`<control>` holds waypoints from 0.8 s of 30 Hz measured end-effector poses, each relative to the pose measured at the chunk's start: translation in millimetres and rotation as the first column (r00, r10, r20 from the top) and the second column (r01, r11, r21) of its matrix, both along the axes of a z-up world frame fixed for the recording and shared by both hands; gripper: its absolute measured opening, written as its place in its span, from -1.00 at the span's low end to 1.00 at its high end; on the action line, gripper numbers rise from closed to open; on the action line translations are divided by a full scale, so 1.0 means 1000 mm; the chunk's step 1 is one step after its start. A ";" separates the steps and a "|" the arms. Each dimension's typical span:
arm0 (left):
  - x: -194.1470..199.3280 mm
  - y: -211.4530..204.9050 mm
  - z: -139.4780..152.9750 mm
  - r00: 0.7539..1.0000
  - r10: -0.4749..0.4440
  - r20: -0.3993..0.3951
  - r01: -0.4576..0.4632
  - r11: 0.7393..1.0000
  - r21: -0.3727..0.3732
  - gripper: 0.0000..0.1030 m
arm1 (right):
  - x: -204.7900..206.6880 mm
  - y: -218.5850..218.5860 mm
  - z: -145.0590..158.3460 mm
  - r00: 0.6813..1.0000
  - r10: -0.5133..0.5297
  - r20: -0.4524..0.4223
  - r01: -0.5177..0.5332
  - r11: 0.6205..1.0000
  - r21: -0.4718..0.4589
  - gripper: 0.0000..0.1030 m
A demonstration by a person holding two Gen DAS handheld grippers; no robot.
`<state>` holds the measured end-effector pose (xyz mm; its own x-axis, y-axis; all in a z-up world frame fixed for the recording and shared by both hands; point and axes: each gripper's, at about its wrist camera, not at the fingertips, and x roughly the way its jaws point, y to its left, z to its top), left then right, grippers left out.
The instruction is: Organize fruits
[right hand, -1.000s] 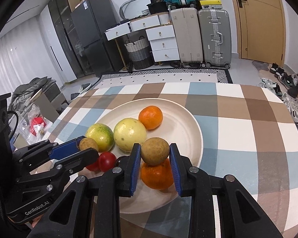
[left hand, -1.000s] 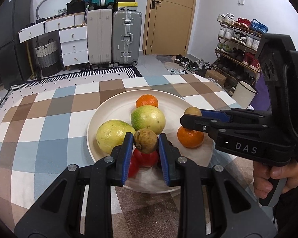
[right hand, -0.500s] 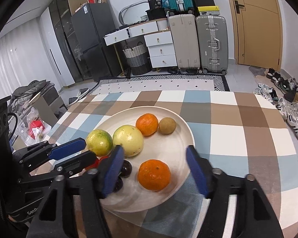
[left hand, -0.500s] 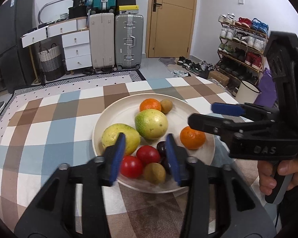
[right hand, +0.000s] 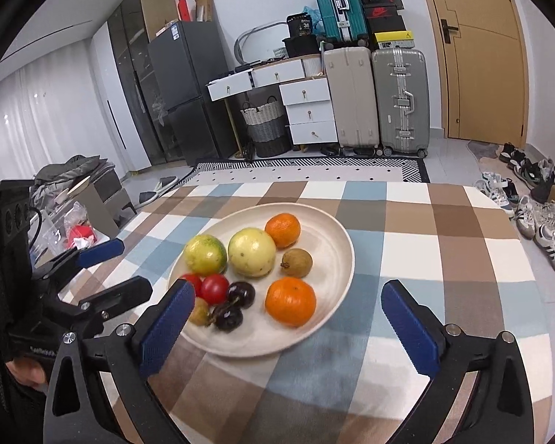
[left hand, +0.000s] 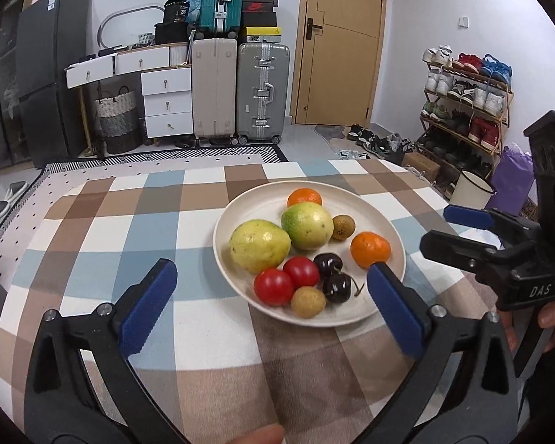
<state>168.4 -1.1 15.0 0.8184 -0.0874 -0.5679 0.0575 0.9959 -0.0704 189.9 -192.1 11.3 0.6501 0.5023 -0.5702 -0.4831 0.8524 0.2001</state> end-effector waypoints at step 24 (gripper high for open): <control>-0.066 0.000 -0.001 0.992 0.034 0.122 -0.033 0.999 -0.014 0.99 | -0.083 -0.006 0.004 0.985 0.022 0.170 -0.027 0.999 0.026 0.99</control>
